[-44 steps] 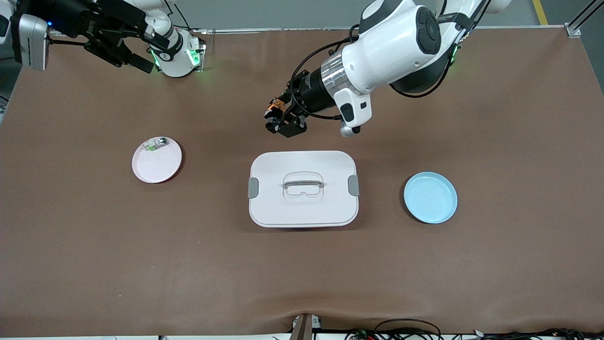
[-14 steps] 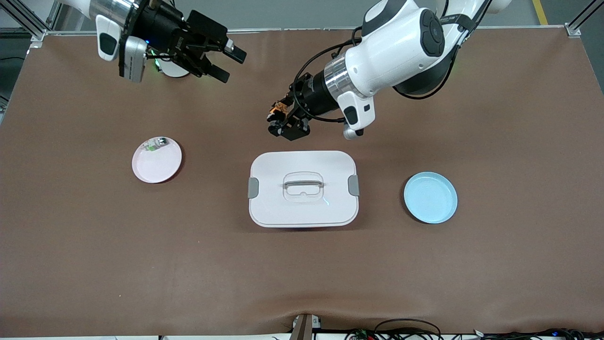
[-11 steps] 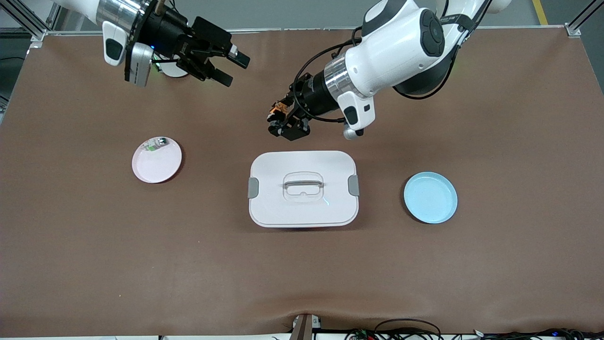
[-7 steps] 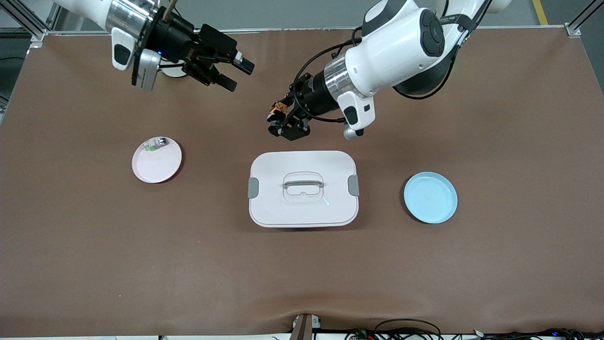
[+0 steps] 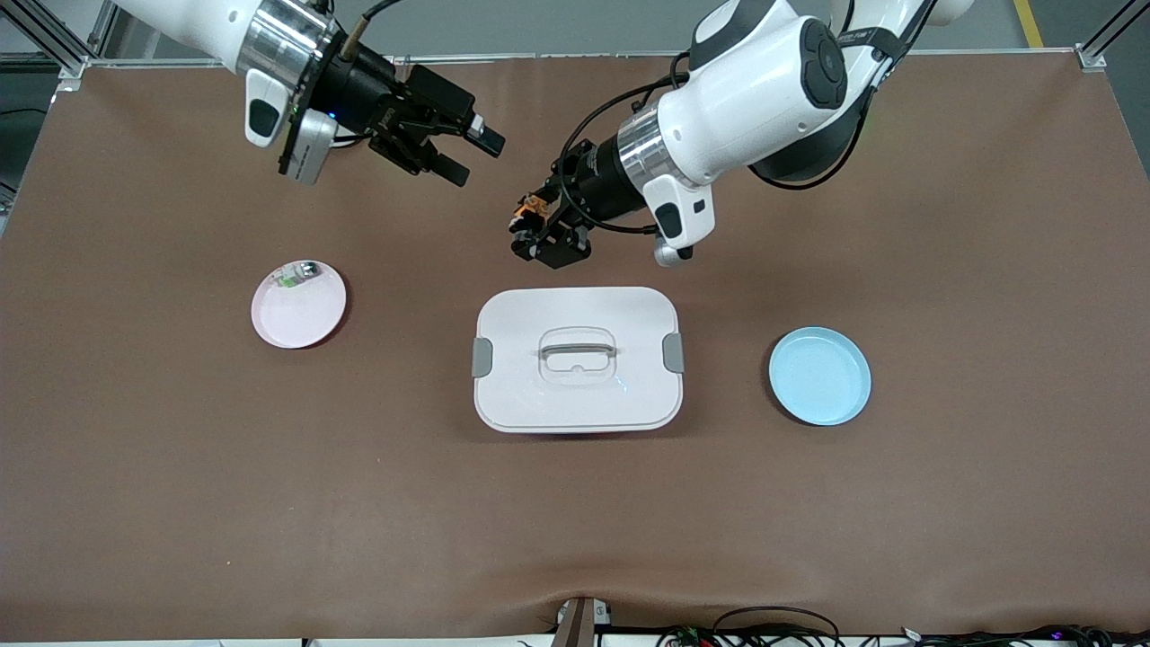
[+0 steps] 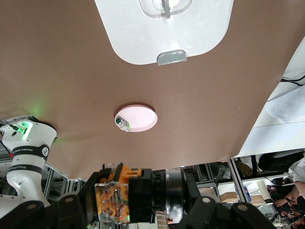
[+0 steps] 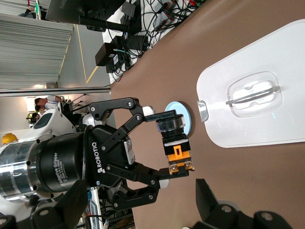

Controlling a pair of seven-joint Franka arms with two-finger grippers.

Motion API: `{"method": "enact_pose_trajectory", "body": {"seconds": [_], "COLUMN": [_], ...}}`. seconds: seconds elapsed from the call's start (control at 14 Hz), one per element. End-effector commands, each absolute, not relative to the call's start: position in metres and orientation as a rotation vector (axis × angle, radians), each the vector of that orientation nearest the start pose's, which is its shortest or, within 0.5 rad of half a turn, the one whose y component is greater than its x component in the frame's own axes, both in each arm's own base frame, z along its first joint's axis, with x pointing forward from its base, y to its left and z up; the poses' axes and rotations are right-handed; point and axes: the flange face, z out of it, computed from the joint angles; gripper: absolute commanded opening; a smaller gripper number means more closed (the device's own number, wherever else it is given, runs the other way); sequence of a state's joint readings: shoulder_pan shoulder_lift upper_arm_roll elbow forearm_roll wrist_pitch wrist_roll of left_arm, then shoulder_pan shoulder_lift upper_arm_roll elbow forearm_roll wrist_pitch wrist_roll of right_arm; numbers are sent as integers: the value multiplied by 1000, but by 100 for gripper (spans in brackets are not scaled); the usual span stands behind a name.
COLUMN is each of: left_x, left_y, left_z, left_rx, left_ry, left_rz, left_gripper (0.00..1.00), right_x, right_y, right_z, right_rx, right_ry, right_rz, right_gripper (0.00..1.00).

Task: Transfer orange switch to right arm and place
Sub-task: 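Hold the switch with the left gripper while the right gripper approaches, then close the right gripper on the orange switch beside the left gripper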

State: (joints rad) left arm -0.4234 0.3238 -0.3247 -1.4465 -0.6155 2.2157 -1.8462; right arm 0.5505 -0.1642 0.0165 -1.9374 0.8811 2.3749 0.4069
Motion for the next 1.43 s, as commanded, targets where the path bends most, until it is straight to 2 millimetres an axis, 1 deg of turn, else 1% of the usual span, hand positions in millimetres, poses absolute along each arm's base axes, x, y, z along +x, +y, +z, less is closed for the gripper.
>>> {"method": "enact_pose_trajectory", "body": {"seconds": [0.0, 0.07, 0.21, 0.36, 0.43, 0.64, 0.93, 1.07, 1.35], "left_x": [521, 521, 522, 522, 522, 522, 521, 521, 520], "left_y": [-462, -462, -461, -460, -460, -460, -461, -461, -462], "left_z": [574, 574, 574, 574, 575, 575, 575, 575, 574], "left_rx": [1873, 1873, 1869, 1868, 1868, 1865, 1867, 1865, 1866], "left_ry": [1583, 1583, 1588, 1589, 1588, 1593, 1590, 1593, 1594], "left_rz": [-648, -648, -648, -648, -647, -649, -650, -650, -652], "left_gripper": [34, 34, 34, 34, 34, 34, 34, 34, 34], "right_x": [465, 468, 470, 470, 470, 471, 473, 471, 472], "right_y": [311, 312, 312, 313, 312, 310, 317, 326, 328], "right_z": [619, 614, 612, 606, 600, 592, 586, 581, 578], "right_rx": [-2166, -2172, -2173, -2183, -2192, -2197, -2199, -2200, -2203], "right_ry": [326, 327, 334, 322, 321, 328, 333, 329, 331], "right_rz": [-172, -171, -180, -181, -178, -196, -206, -213, -209], "right_gripper": [100, 100, 100, 100, 100, 100, 100, 100, 100]}}
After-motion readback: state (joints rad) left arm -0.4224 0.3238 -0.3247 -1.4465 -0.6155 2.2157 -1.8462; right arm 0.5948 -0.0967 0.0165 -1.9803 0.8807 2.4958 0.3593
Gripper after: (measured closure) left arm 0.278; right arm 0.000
